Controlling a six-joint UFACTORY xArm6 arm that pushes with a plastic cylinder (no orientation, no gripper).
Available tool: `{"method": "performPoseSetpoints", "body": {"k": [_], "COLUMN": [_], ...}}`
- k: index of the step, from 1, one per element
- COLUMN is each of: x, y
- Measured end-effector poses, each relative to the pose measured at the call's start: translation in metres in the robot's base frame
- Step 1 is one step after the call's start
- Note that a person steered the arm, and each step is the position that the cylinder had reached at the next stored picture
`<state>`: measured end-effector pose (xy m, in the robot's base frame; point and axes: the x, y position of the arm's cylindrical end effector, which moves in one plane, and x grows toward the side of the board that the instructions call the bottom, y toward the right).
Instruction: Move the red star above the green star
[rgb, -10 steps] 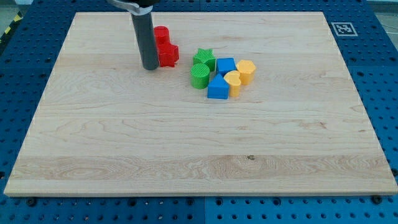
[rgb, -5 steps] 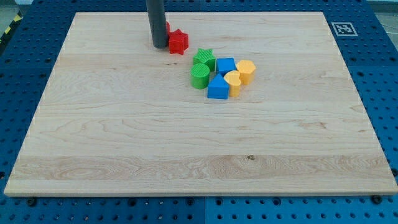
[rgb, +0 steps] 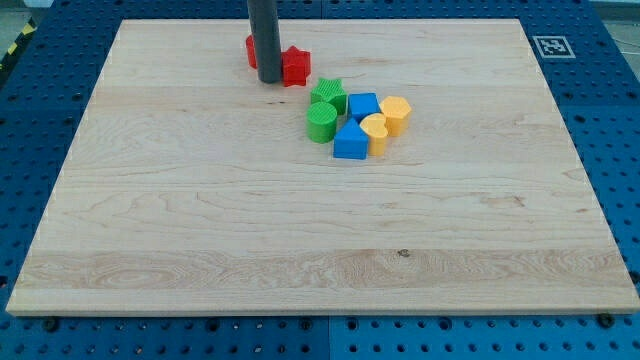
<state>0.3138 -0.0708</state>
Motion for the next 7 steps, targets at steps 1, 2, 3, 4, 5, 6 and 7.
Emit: {"method": "performPoseSetpoints", "body": {"k": [1,2,3,4,5,6,7], "x": [-0.005,-0.018,-0.025,-0.043,-0.048,-0.048,-0.048], "y": [0.001,0.001,0.001,0.000,0.015,0.031,0.019]}}
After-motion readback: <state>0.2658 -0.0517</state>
